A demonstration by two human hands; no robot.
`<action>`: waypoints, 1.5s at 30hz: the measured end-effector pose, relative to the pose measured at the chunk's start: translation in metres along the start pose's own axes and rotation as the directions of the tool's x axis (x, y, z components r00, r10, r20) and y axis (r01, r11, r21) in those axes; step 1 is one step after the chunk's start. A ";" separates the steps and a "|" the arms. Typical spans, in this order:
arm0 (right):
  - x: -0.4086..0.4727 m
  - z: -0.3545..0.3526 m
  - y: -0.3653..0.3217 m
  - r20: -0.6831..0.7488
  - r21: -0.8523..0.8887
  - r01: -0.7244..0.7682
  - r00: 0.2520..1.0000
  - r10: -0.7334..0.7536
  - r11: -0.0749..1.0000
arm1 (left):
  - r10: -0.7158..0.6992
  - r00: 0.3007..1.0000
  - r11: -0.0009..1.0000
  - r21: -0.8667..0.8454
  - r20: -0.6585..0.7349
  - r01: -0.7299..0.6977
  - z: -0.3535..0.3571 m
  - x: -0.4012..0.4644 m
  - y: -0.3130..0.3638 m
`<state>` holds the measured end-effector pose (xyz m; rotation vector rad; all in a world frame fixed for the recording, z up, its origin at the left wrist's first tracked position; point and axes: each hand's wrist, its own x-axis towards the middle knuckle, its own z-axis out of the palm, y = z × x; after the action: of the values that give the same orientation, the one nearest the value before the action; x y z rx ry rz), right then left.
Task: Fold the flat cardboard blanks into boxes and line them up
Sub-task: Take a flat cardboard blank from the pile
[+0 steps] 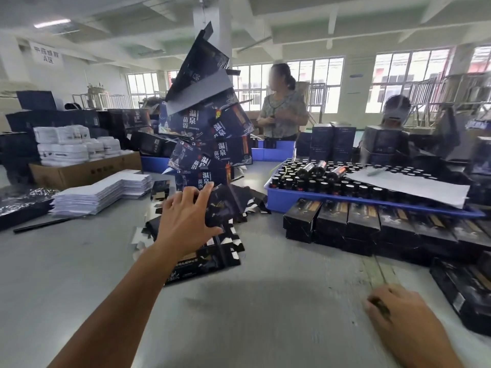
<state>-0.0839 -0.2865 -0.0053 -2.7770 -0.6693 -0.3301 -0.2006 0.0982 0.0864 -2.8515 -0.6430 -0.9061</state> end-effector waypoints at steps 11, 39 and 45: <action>0.015 -0.106 -0.040 0.488 0.794 -0.515 0.857 -0.166 -0.323 | 0.369 0.775 0.892 -0.037 -0.513 -0.450 -0.009 -0.016 0.147; 0.011 -0.151 -0.007 -0.080 0.809 0.078 0.997 -0.023 0.583 | 0.585 0.789 0.557 -0.616 -0.185 -0.557 -0.023 -0.045 0.225; 0.008 -0.156 0.001 -0.153 0.767 0.120 0.988 -0.003 0.630 | 0.558 0.813 0.531 -0.682 -0.166 -0.503 -0.033 -0.037 0.238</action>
<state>-0.1013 -0.3317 0.1436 -1.8746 -0.6653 -0.1750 -0.1466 -0.1385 0.1040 -3.3578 0.7779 -1.0839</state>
